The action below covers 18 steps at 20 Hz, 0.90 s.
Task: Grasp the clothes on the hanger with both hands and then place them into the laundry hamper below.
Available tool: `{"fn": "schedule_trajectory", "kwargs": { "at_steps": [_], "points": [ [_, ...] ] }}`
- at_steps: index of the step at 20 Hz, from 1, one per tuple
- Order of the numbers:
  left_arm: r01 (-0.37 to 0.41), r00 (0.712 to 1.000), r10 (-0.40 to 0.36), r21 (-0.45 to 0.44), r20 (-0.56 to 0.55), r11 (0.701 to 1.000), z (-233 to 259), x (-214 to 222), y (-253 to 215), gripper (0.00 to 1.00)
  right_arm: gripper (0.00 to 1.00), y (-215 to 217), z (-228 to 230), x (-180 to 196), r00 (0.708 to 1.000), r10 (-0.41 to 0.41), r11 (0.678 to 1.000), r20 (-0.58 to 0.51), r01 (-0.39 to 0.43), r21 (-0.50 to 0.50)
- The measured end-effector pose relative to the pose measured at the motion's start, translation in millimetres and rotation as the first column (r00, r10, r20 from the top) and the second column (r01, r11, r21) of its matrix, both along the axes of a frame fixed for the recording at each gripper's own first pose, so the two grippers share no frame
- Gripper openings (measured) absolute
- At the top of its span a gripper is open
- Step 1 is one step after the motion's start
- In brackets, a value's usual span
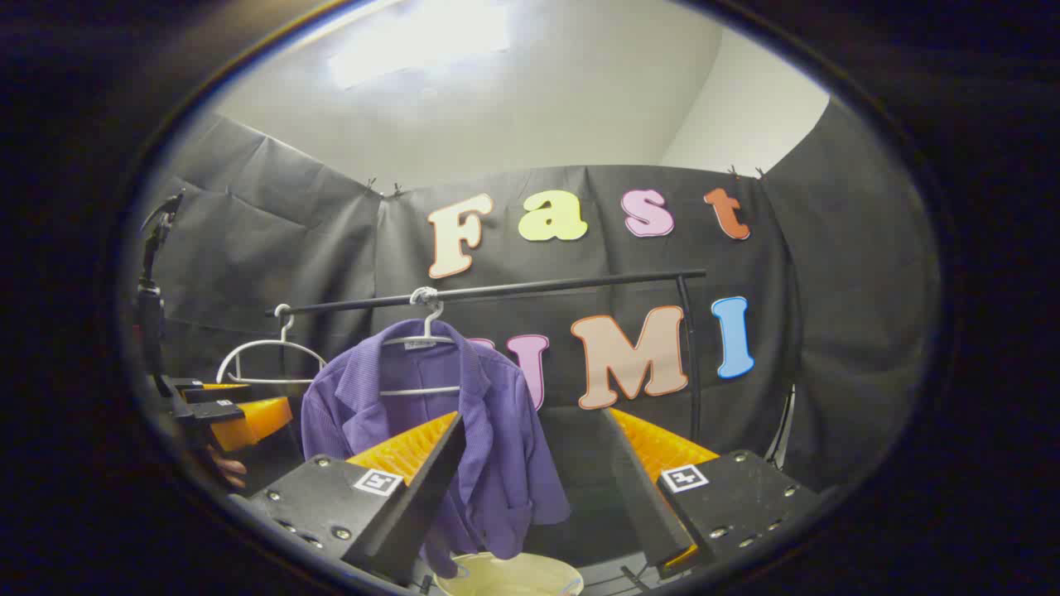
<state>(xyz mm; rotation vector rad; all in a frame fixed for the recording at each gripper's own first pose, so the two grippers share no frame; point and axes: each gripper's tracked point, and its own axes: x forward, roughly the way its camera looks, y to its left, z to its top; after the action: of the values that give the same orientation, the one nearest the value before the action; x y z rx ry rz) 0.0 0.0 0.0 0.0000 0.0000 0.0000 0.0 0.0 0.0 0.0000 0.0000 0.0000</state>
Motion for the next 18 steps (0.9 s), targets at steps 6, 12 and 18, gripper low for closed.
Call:
{"fn": "schedule_trajectory", "kwargs": {
  "at_steps": [6,12,18],
  "points": [
    [0.025,0.999,-0.025,-0.026,-0.022,0.999,-2.1,3.3,-7.5,0.92,0.98,-20.4,7.3,-0.5,0.999,-0.046,0.997,-0.001,0.046,-0.054],
    [0.035,0.999,-0.036,-0.038,-0.040,0.999,-12.3,9.4,-20.3,0.92,0.96,-36.9,15.3,-1.6,0.995,-0.090,0.992,0.037,0.092,-0.087],
    [0.029,0.995,-0.035,-0.063,-0.098,0.998,-53.8,22.0,-43.5,0.92,0.98,-34.7,-1.7,11.9,0.994,-0.092,0.986,0.054,0.099,-0.138]
  ]
}}
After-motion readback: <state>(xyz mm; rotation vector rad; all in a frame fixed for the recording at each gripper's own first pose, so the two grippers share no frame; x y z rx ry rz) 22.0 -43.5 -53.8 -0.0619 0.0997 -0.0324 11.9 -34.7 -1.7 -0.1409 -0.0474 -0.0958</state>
